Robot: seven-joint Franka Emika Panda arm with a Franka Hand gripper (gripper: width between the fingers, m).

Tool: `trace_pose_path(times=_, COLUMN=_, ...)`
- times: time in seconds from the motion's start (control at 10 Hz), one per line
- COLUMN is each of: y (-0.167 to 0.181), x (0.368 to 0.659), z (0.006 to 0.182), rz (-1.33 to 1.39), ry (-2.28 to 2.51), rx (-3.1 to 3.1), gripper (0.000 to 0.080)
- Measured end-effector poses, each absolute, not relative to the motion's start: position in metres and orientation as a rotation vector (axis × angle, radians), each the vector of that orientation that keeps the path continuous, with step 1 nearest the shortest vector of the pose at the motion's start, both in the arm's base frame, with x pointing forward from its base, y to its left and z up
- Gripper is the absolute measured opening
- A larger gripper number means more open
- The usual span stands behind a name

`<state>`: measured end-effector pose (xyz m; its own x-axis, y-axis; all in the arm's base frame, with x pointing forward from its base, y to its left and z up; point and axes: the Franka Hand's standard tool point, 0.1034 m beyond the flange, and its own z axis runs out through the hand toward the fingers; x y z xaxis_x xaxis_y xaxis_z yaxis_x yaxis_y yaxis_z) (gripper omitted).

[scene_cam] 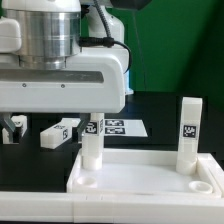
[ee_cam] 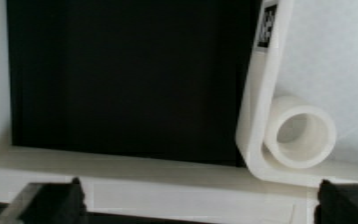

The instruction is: Assemble desk

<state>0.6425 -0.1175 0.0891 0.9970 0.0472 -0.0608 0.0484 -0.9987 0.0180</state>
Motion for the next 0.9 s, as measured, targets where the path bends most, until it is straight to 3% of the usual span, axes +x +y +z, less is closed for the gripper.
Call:
trace_pose_path(times=0.3, y=-0.122, x=0.640, z=0.089, rz=-0.096, ry=0.036, rx=3.124, gripper=0.0649)
trace_pose_path(times=0.5, y=-0.155, x=0.612, z=0.083, rz=-0.179, ry=-0.231, rx=3.121, gripper=0.0649)
trace_pose_path(times=0.7, y=-0.160, x=0.583, z=0.076, rz=-0.357, ry=-0.323, rx=3.130, gripper=0.0649)
trace_pose_path(times=0.9, y=-0.157, x=0.588, z=0.076, rz=-0.280, ry=-0.307, rx=3.126, gripper=0.0649)
